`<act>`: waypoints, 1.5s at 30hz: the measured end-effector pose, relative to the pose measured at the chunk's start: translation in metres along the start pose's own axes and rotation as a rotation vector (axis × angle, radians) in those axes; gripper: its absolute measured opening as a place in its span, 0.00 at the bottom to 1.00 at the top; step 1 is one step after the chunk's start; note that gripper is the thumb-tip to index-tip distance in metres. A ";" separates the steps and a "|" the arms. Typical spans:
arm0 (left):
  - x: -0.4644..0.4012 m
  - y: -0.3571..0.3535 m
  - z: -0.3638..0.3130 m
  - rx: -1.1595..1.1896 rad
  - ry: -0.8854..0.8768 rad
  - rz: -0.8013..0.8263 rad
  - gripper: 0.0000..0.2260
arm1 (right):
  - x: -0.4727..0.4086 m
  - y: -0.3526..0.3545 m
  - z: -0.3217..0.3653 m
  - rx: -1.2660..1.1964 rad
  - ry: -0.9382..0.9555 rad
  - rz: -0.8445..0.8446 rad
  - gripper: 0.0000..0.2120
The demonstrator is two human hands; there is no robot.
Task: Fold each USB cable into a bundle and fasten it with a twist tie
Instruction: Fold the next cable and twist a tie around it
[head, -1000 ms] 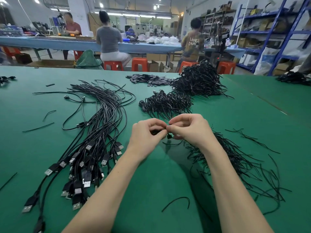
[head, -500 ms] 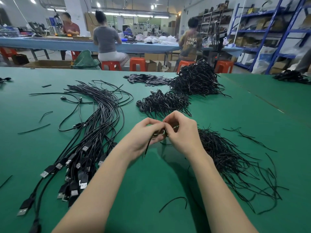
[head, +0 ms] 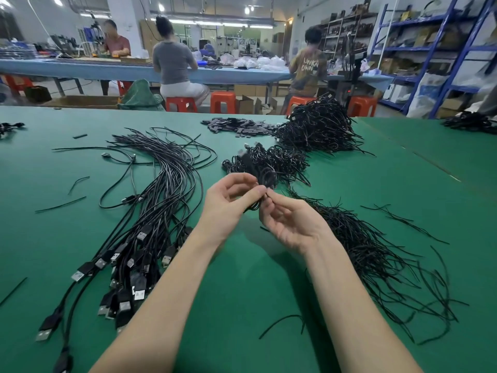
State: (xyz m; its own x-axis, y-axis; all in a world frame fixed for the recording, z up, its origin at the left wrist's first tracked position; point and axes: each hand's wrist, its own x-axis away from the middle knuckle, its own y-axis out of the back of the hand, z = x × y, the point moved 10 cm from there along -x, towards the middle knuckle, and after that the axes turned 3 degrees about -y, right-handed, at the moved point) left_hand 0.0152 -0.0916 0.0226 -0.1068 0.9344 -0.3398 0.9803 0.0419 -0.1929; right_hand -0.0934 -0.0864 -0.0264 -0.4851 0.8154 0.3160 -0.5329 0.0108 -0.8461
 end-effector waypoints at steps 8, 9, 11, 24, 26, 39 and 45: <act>0.004 0.015 0.034 0.163 0.323 -0.075 0.08 | 0.028 -0.033 0.069 1.286 0.724 -0.228 0.11; 0.005 0.014 0.036 0.182 0.350 -0.073 0.08 | 0.034 -0.044 0.070 1.473 0.850 -0.210 0.12; 0.005 0.013 0.036 0.183 0.367 -0.059 0.10 | 0.040 -0.056 0.061 1.676 0.992 -0.141 0.11; 0.003 0.007 0.017 0.184 0.185 -0.027 0.13 | -0.001 -0.002 -0.003 0.275 0.025 -0.107 0.10; 0.003 0.011 0.019 0.141 0.213 -0.041 0.12 | 0.000 -0.005 0.019 0.604 0.247 -0.147 0.05; 0.007 0.012 0.030 0.151 0.328 -0.039 0.12 | 0.031 -0.036 0.064 1.367 0.935 -0.254 0.04; 0.005 0.015 0.032 0.108 0.316 -0.042 0.06 | -0.001 -0.008 0.013 0.599 0.176 -0.103 0.05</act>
State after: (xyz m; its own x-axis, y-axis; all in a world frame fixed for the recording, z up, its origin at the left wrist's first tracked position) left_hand 0.0243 -0.0979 -0.0113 -0.0731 0.9969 -0.0305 0.9512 0.0605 -0.3025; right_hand -0.0978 -0.0949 -0.0148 -0.3161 0.9111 0.2645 -0.8914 -0.1898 -0.4116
